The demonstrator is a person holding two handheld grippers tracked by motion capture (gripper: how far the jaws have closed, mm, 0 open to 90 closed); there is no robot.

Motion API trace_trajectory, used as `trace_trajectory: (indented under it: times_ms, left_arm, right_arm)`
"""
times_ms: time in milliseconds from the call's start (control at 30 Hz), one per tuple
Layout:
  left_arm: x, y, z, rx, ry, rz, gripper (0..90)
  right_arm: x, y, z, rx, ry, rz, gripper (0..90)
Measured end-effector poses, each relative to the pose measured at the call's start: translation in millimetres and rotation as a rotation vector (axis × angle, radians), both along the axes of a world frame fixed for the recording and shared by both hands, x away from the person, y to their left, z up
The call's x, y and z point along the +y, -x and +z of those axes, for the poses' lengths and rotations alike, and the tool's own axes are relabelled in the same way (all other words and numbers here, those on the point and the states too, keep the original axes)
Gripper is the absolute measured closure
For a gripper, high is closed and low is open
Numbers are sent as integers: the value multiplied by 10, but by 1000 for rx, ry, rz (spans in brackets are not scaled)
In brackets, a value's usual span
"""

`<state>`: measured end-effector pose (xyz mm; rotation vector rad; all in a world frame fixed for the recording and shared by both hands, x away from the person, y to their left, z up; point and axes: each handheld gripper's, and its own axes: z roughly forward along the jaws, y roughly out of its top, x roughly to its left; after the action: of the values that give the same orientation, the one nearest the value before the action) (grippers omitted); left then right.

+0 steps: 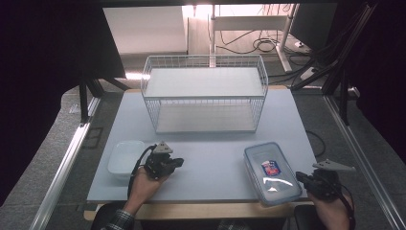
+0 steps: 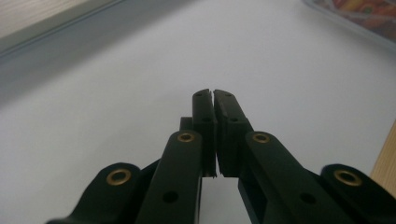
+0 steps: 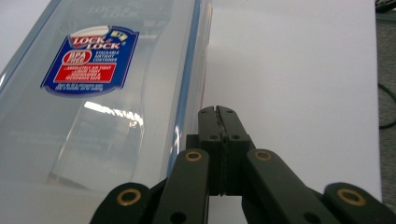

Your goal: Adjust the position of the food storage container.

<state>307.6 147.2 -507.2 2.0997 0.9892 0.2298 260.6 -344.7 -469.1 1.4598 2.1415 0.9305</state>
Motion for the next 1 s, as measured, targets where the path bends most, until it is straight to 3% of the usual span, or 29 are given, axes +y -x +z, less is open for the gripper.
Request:
trace_trajectory:
  times_ms: [133, 267, 467, 633, 833, 933, 1000]
  left_arm:
    - [-94, -80, 3, -7, -7, -24, 883]
    - [-135, -120, 2, -1, 0, -34, 876]
    - [-184, -183, 13, 1, -6, -47, 872]
    - [-203, -201, 17, 0, -12, -52, 872]
    - [-154, -193, 23, -2, -19, -43, 872]
    - [-117, -181, 19, -4, -24, -33, 872]
    - [-92, -183, 15, -3, -25, -31, 872]
  right_arm:
    - [-41, 50, 42, 4, -3, 8, 893]
    - [-19, -72, -20, 15, -14, 28, 895]
    - [78, -208, -47, 28, -70, 61, 896]
    - [352, -343, -65, 39, -66, 128, 896]
    - [845, -535, -127, 68, -88, 261, 895]
    - [1026, -561, -95, 40, -56, 309, 894]
    - [1009, -480, -29, 15, -30, 321, 894]
